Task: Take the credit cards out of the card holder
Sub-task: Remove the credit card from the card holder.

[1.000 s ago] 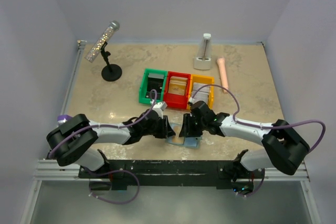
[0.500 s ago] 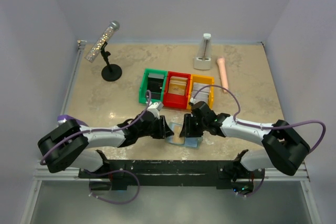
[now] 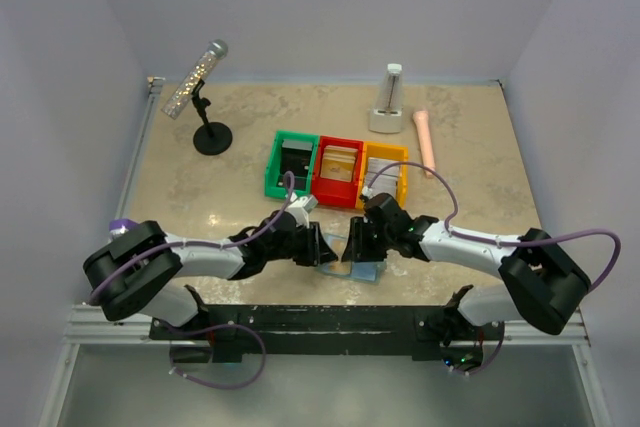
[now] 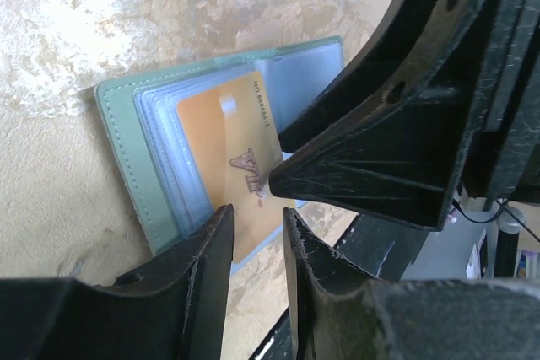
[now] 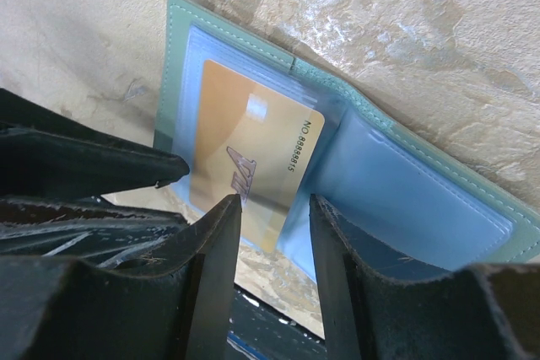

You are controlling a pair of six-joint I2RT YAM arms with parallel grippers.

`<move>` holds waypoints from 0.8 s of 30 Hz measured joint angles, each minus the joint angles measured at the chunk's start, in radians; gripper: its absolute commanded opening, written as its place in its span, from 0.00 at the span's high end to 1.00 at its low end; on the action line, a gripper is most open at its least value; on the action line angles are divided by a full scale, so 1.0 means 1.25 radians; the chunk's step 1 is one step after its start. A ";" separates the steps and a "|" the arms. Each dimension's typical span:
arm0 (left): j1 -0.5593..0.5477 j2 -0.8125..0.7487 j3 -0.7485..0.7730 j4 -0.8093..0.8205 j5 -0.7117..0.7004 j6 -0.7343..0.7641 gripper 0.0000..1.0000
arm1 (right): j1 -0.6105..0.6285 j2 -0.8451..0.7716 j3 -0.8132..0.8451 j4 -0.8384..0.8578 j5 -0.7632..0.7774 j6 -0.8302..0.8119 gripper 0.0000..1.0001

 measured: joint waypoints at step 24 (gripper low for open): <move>0.000 0.075 0.006 0.037 -0.018 -0.063 0.70 | -0.006 -0.042 -0.023 0.010 0.003 0.011 0.59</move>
